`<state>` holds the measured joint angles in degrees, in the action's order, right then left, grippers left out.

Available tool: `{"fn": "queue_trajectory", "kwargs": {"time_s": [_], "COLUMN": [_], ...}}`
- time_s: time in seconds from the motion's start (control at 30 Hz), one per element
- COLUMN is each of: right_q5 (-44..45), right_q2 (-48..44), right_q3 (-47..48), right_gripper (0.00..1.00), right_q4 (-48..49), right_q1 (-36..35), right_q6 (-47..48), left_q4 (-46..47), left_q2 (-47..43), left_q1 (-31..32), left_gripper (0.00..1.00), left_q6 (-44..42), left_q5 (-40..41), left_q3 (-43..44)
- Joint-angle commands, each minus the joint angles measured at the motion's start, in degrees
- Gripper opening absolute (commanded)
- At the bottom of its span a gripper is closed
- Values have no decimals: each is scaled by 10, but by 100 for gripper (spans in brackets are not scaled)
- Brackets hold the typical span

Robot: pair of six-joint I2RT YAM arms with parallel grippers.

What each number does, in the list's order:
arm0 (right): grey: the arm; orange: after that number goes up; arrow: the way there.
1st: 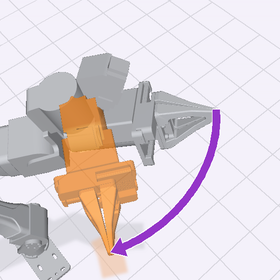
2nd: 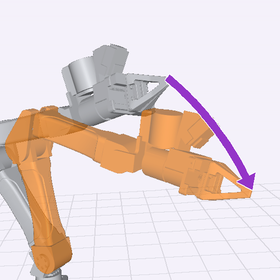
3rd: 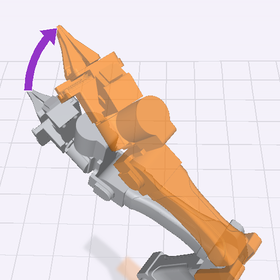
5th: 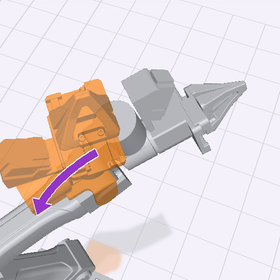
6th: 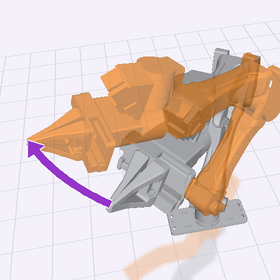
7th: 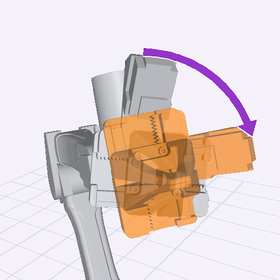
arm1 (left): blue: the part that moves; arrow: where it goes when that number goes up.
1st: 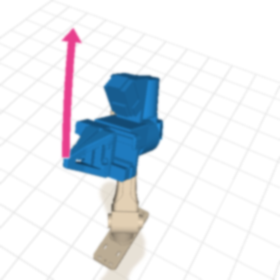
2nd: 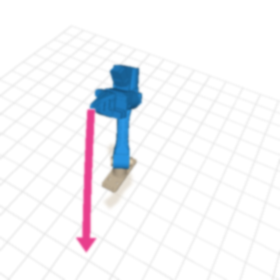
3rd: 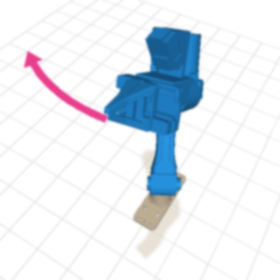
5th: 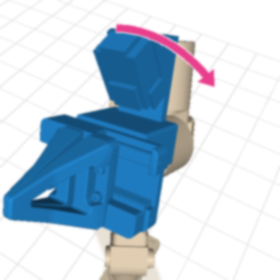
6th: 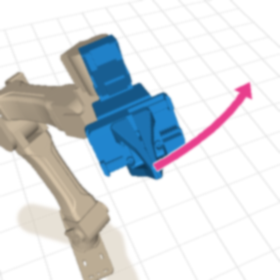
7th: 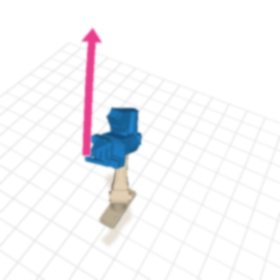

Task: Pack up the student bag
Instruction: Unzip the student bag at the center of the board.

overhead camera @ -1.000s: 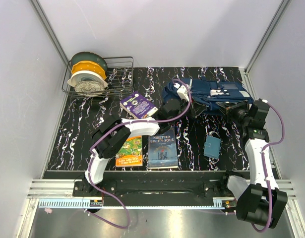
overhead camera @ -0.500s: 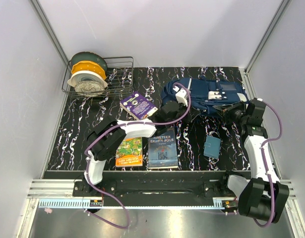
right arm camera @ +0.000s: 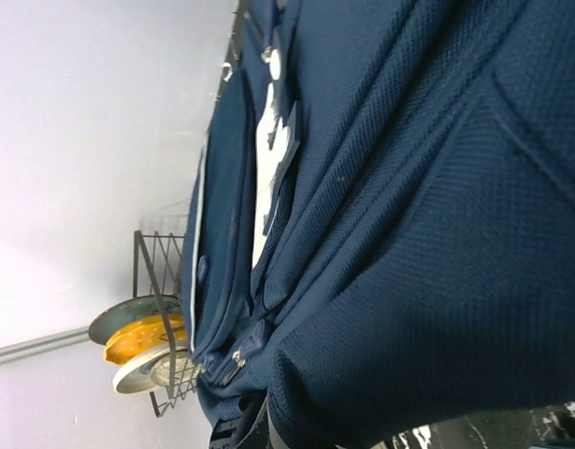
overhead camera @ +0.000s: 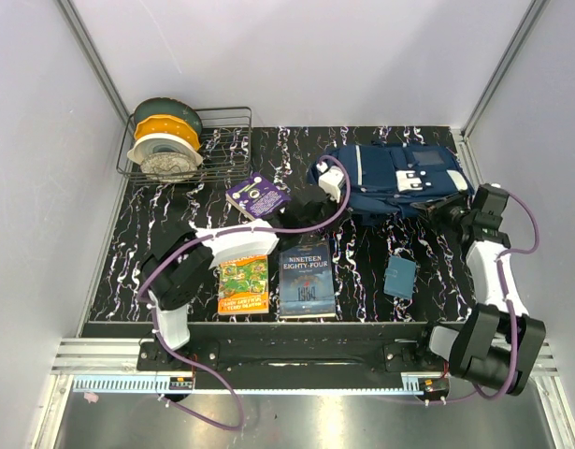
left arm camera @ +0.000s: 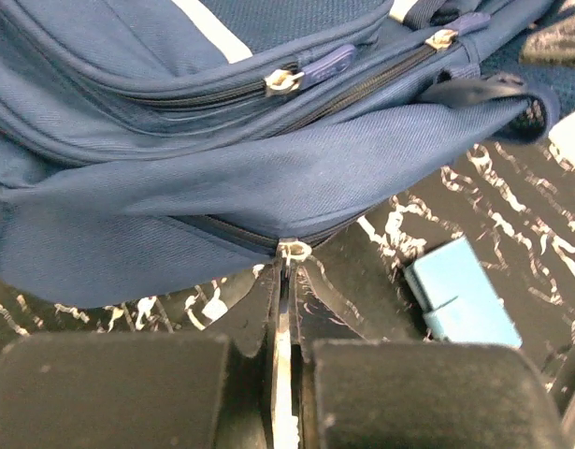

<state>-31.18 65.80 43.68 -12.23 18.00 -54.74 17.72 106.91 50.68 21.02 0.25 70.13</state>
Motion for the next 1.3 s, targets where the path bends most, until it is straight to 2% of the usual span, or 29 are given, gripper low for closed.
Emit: {"fn": "queue_trajectory", "kwargs": {"time_s": [0.0, 0.13, 0.23, 0.37, 0.4, 0.43, 0.47, 0.57, 0.6, 0.63, 0.87, 0.93, 1.03, 1.1, 1.27], "right_q5": [7, 1, -21, -39, -31, -38, -50, -65, -41, -26, -19, -59, -103, -117, -72], "right_q2": [45, 109, 157, 229, 237, 245, 253, 223, 206, 188, -41, -62, -40, -24, 10], "right_q3": [48, 83, 119, 170, 179, 183, 185, 164, 148, 141, 3, -30, -53, -45, -30], "right_gripper": [0, 1, 11, 19, 23, 32, 47, 62, 70, 72, 72, 67, 59, 59, 60], "right_q4": [39, 39, 54, 44, 41, 41, 40, 35, 23, 6, 3, 20, 66, 70, 70], "right_q1": [23, 31, 31, 34, 34, 35, 35, 35, 35, 35, 34, 34, 25, 7, -83], "right_q6": [53, 74, 130, 139, 136, 127, 126, 126, 128, 133, 47, 8, -27, -24, -19], "left_q4": [-78, -88, -109, -114, -116, -115, -116, -116, -121, -124, -137, -141, -146, -147, -169], "left_q2": [-65, -99, -103, -93, -88, -76, -69, -44, -38, -29, -5, 0, 5, 7, 15], "left_q1": [-11, -9, -8, -3, -2, -1, -1, -1, -1, -1, 2, 4, 11, 14, 20], "left_gripper": [0, 0, 0, 0, 0, 0, 0, 0, 0, 0, 0, 0, 0, 0, 0], "left_q6": [-78, -92, -90, -70, -66, -63, -56, -45, -43, -41, -39, -43, -57, -65, -80], "left_q5": [-15, -64, -86, -93, -99, -101, -102, -103, -103, -104, -128, -139, -155, -158, -155], "left_q3": [-25, -57, -65, -65, -55, -47, -40, -8, 7, 14, 65, 81, 102, 113, 141]}}
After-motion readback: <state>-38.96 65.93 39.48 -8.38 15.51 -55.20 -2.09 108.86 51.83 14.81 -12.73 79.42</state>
